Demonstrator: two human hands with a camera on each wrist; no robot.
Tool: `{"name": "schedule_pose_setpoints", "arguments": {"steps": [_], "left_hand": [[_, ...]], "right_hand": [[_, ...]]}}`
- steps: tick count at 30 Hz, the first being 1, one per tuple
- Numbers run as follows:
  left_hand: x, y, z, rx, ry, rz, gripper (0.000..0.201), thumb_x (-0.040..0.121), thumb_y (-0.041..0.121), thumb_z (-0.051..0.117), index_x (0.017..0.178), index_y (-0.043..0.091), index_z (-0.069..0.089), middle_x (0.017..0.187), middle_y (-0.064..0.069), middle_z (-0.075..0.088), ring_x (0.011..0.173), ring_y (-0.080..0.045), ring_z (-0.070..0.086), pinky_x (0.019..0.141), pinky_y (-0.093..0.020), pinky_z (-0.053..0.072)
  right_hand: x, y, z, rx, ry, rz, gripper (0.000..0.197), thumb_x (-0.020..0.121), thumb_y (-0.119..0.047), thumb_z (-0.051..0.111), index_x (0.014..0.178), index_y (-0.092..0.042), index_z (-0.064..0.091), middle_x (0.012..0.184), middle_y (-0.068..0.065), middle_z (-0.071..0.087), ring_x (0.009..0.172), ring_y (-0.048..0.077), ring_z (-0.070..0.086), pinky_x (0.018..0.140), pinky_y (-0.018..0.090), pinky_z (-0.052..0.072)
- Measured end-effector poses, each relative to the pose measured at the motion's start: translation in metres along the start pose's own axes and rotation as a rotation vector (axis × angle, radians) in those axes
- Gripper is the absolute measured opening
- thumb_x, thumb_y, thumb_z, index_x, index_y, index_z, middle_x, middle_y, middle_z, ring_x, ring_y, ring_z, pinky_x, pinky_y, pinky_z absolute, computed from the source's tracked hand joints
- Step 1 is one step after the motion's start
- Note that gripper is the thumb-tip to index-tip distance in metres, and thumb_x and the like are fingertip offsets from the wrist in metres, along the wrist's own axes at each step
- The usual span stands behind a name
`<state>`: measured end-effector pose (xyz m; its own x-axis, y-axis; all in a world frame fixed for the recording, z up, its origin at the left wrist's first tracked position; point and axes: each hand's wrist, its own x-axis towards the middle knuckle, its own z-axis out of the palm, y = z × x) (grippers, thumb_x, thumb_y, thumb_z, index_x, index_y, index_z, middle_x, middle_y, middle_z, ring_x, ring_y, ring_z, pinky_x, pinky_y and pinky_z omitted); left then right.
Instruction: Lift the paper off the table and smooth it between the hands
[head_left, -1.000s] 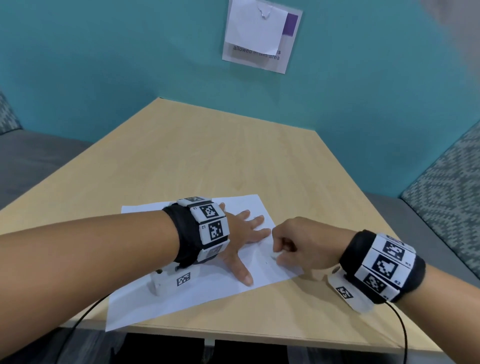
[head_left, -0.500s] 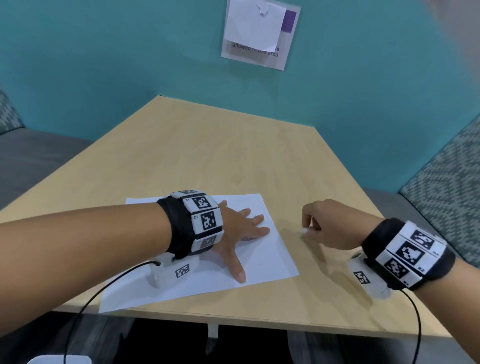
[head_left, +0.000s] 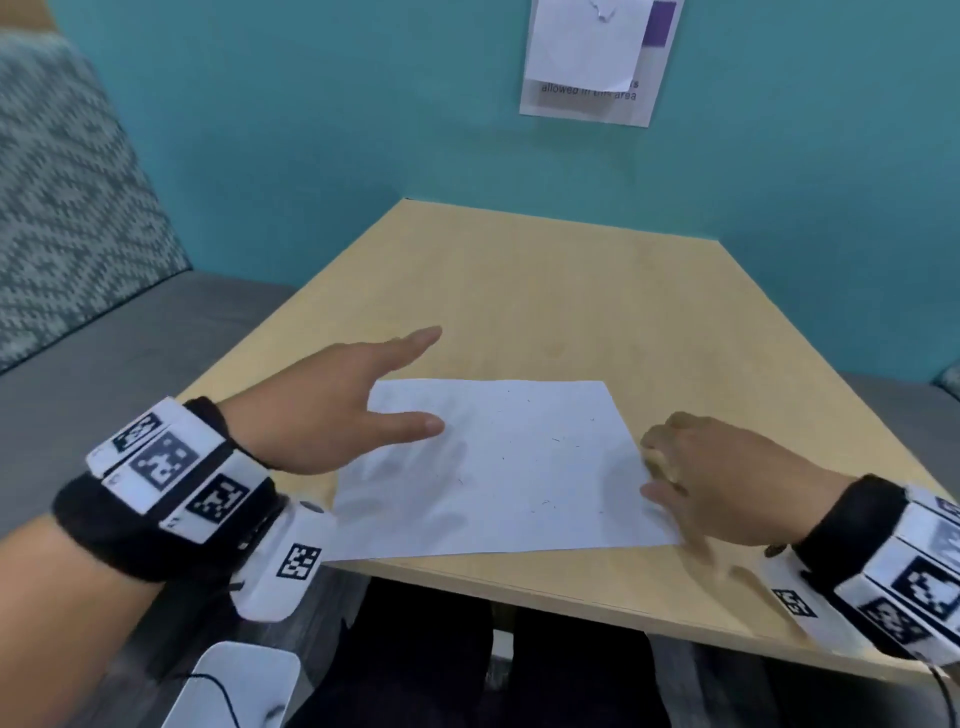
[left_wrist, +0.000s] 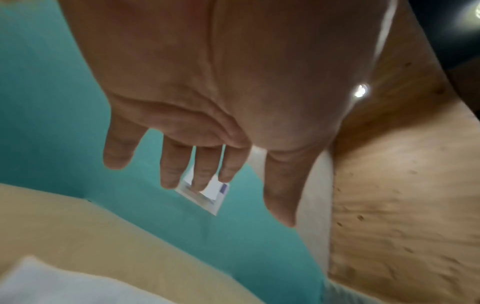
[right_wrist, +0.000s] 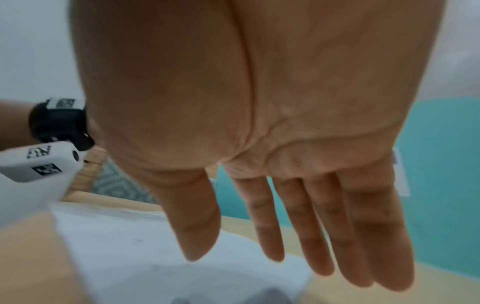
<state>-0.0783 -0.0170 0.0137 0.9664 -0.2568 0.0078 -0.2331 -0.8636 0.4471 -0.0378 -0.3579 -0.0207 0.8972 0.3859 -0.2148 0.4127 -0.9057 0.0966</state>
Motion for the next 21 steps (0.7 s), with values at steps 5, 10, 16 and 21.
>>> {"name": "schedule_pose_setpoints", "arguments": {"steps": [5,10,16,21], "left_hand": [[-0.071,-0.041,0.024,-0.172,0.368,-0.286,0.076,0.088,0.048,0.063,0.154,0.042,0.026,0.16,0.022,0.014,0.145,0.006,0.012,0.11,-0.012,0.012],[-0.122,-0.065,0.065,-0.38,0.564,-0.72,0.089,0.089,0.05,0.06,0.159,0.021,0.013,0.167,-0.005,0.003,0.153,-0.019,-0.003,0.12,-0.041,0.01],[-0.152,-0.077,0.081,-0.972,0.532,-0.839,0.086,0.083,0.06,0.066,0.153,0.018,0.037,0.142,0.014,0.048,0.123,-0.011,0.053,0.098,-0.031,0.038],[-0.183,-0.091,0.077,-1.163,0.488,-0.789,0.037,0.084,0.022,0.075,0.116,0.007,0.068,0.108,-0.017,0.074,0.091,-0.035,0.073,0.077,-0.044,0.061]], "right_hand": [[-0.014,-0.042,0.013,0.023,-0.121,-0.127,0.019,0.094,-0.043,0.041,0.09,-0.025,0.044,0.095,-0.01,0.043,0.087,0.015,0.055,0.08,0.035,0.046],[-0.03,-0.073,0.013,-0.009,-0.051,-0.228,0.02,0.096,-0.043,0.038,0.092,-0.024,0.043,0.096,-0.009,0.043,0.084,0.013,0.054,0.08,0.034,0.047],[-0.044,-0.114,0.017,0.076,0.02,-0.314,0.019,0.097,-0.043,0.036,0.099,-0.026,0.042,0.1,-0.008,0.039,0.087,0.012,0.049,0.079,0.032,0.05],[-0.064,-0.152,0.016,0.231,0.102,-0.308,0.024,0.098,-0.048,0.035,0.108,-0.031,0.047,0.115,-0.014,0.041,0.103,0.01,0.051,0.084,0.025,0.046]]}}
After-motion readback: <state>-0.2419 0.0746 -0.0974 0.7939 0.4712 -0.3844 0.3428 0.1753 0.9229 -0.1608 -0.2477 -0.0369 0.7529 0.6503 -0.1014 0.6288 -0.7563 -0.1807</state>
